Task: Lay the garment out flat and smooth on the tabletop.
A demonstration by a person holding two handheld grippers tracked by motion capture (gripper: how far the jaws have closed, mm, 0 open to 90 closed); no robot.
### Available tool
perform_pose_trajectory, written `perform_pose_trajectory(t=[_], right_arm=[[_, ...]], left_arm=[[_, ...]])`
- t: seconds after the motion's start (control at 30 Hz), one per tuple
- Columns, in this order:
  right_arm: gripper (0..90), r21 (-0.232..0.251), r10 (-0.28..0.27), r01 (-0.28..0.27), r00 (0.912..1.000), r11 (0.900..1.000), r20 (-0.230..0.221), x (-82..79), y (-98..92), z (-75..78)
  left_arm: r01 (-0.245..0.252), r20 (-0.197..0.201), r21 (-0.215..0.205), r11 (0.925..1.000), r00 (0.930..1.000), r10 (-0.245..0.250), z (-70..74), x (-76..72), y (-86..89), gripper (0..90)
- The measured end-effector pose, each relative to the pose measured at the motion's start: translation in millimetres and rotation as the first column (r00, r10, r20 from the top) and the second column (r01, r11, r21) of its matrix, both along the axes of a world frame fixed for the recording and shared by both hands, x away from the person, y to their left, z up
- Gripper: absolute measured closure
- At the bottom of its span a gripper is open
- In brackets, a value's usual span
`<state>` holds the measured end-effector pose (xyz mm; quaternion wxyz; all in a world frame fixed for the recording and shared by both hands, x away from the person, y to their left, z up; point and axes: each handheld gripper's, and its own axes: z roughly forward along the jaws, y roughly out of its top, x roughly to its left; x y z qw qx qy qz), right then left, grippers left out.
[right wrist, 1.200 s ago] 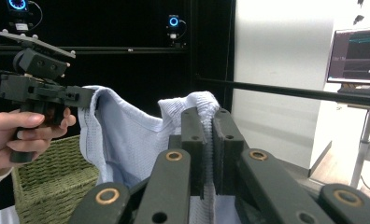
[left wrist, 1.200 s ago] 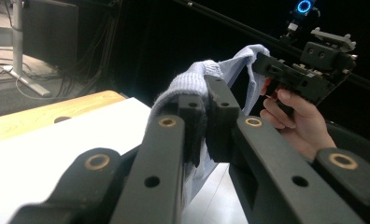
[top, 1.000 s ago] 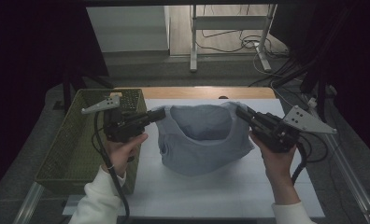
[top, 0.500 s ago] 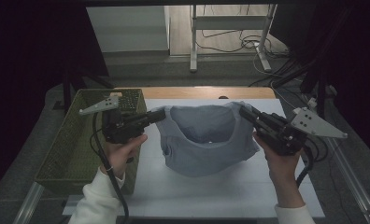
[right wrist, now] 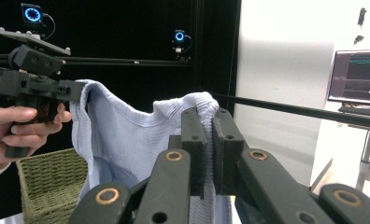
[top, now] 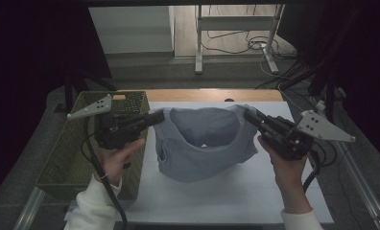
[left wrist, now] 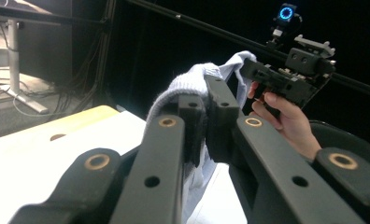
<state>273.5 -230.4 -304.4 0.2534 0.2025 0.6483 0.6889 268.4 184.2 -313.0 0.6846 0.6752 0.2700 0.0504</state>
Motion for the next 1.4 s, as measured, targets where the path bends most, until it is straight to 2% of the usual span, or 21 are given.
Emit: perform_pose_trajectory(t=[0.17, 0.37, 0.47, 0.53, 0.67, 0.73, 0.87, 1.1, 1.27, 1.4], right_arm=[[85.1, -0.008, 0.007, -0.006, 0.9999, 1.000, 0.015, -12.5, 1.1, 5.9], [85.0, -0.036, 0.004, -0.001, 0.9976, 0.999, 0.069, -42.3, -0.2, 19.7], [85.0, -0.054, -0.013, 0.017, 0.9970, 0.998, 0.076, -47.1, -0.9, 21.0], [85.0, -0.068, -0.040, 0.044, 0.9970, 0.997, 0.067, -41.8, -2.0, 16.6], [84.9, -0.082, -0.088, 0.087, 0.9960, 0.993, -0.013, -18.2, -5.2, -3.6], [84.9, -0.093, -0.102, 0.096, 0.9934, 0.991, -0.054, -6.1, -5.8, -15.1], [84.9, -0.106, -0.121, 0.110, 0.9877, 0.988, -0.099, 10.0, -7.1, -31.8], [84.8, -0.120, -0.134, 0.120, 0.9842, 0.986, -0.116, 16.3, -6.9, -40.4], [84.7, -0.132, -0.137, 0.121, 0.9831, 0.984, -0.121, 21.2, -6.4, -45.0], [84.5, -0.142, -0.147, 0.128, 0.9809, 0.981, -0.128, 30.5, -7.2, -48.7]], left_arm=[[0.007, 0.001, -0.002, 1.0000, 1.0000, -0.007, 1.7, -7.7, 2.6, 85.5], [0.029, 0.032, 0.018, 0.9994, 0.9991, -0.029, 8.5, -27.0, 3.5, 85.5], [0.032, 0.022, 0.021, 0.9993, 0.9992, -0.032, 5.5, -24.6, 1.5, 85.5], [0.035, -0.003, 0.026, 0.9991, 0.9994, -0.035, -0.8, -17.4, -1.6, 85.5], [0.011, -0.048, 0.062, 0.9980, 0.9988, -0.008, -19.0, 1.0, -10.1, 85.5], [-0.002, -0.059, 0.089, 0.9960, 0.9982, 0.007, -27.5, 9.7, -13.9, 85.5], [-0.020, -0.077, 0.115, 0.9931, 0.9966, 0.029, -39.7, 22.0, -19.2, 85.5], [-0.037, -0.086, 0.118, 0.9923, 0.9952, 0.047, -48.6, 27.7, -19.2, 85.4], [-0.055, -0.084, 0.142, 0.9883, 0.9942, 0.067, -52.0, 31.2, -21.2, 85.2], [-0.058, -0.094, 0.154, 0.9863, 0.9929, 0.073, -55.0, 40.2, -23.6, 85.0]])
